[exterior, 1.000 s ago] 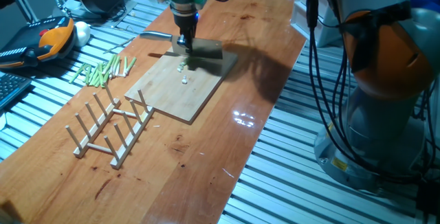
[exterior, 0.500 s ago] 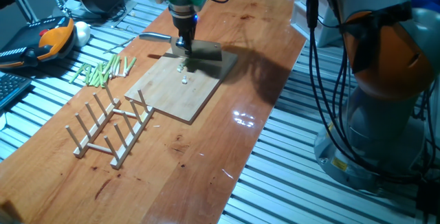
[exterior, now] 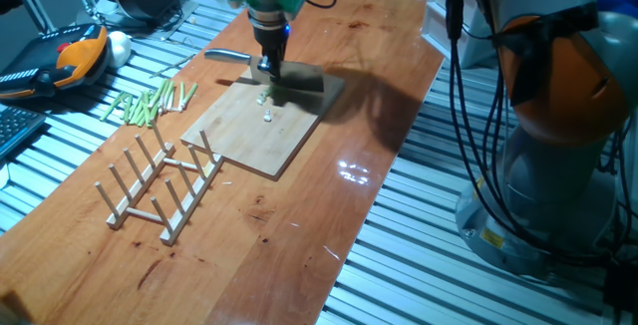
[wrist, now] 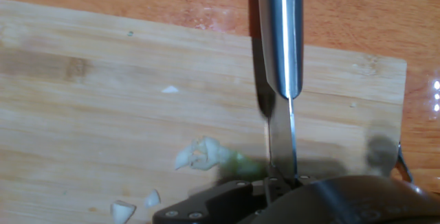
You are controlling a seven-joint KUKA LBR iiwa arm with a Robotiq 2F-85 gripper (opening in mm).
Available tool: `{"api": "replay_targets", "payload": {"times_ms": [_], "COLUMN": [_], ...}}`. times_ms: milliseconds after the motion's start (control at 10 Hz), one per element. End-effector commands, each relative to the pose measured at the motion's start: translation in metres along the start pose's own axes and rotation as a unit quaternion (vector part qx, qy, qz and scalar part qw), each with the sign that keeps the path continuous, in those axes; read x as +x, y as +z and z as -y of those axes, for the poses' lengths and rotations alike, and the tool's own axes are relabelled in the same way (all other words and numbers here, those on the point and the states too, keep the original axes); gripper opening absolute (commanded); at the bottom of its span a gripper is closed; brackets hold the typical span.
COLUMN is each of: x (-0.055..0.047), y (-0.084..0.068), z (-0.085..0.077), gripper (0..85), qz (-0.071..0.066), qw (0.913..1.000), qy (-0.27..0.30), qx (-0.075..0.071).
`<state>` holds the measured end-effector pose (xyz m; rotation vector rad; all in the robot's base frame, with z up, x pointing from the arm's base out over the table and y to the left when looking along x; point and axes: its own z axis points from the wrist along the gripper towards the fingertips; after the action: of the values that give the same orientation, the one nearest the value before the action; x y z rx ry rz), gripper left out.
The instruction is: Chop the green garlic
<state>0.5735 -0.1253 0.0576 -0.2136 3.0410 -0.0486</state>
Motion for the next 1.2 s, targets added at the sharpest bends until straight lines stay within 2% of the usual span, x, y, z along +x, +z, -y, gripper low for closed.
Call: {"api": "replay_targets", "payload": {"times_ms": [0,100,300,400,600,800,1100], "x": [0.007,0.013,0.016,0.014,0.003,0.0,0.003], "y": [0.002,0.002,-0.007,-0.014,-0.024,-0.022,-0.011], "z": [-0.002,-0.004,-0.003,-0.002,0.005,0.012,0.007], "gripper": [0.0,0.0,0.0,0.0,0.0,0.0,0.0], "qz": [0.0,0.002,-0.005,-0.01,-0.019,-0.01,-0.004], "qw": [1.0,1.0,1.0,0.9999,0.9998,0.9999,1.0], "qy": [0.003,0.007,0.009,0.008,0.0,-0.006,0.001], "qx": [0.0,0.0,0.0,0.002,0.005,0.004,0.001]}}
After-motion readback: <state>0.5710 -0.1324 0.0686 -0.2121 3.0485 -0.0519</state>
